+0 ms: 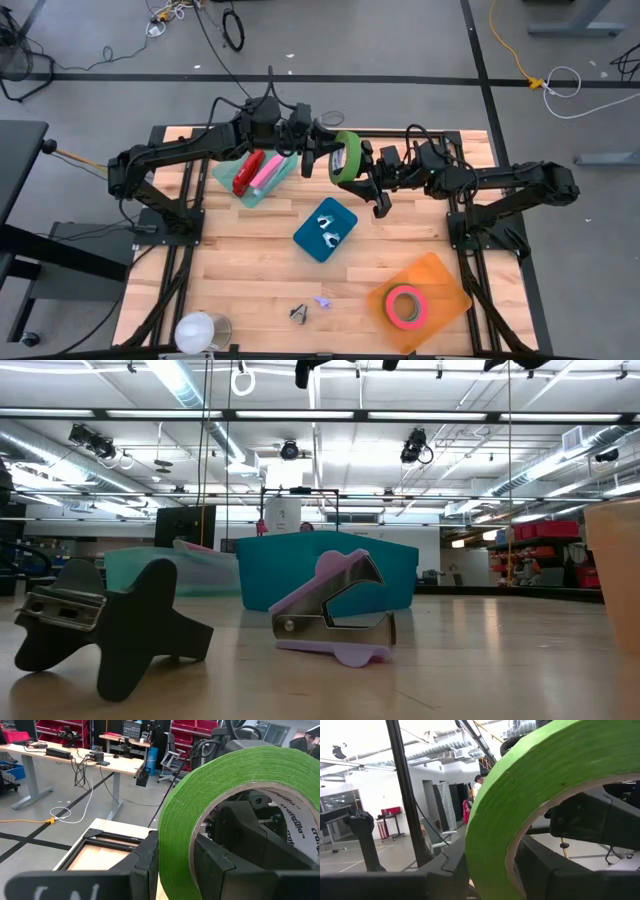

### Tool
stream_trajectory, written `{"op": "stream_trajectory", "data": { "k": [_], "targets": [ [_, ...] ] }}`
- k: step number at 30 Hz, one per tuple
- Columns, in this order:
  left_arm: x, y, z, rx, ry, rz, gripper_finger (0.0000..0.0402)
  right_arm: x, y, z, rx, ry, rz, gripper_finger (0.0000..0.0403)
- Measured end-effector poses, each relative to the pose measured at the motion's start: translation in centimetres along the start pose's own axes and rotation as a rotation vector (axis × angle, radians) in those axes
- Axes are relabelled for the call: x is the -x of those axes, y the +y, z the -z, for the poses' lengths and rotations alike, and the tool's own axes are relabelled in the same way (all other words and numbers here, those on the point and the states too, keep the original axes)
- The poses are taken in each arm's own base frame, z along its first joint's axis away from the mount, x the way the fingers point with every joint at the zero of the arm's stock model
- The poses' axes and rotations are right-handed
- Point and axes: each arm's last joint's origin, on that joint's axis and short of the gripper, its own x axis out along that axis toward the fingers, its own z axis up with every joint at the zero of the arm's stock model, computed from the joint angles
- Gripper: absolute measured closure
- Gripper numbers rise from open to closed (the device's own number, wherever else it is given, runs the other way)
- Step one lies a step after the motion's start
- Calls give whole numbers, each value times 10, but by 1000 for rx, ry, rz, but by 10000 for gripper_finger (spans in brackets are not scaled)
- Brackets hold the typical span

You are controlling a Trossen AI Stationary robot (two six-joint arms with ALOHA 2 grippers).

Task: Pick and place Stapler, Stapler remover, tape
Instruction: Put the green tape into the orange bin

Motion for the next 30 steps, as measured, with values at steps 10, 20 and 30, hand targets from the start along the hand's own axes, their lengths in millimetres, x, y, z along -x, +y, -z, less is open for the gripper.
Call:
{"op": "stream_trajectory", "data": {
  "k": [10,20,30],
  "targets": [
    [0,0,-1,-4,-10,-14,259,0,1,-2,-5,-20,-7,267],
    [0,0,-1,3,-11,-20,180,0,1,-2,-7,-22,-8,303],
    [15,-5,-11,-6,-29,-8,180,0,1,-2,-4,-21,-19,293]
  ]
}}
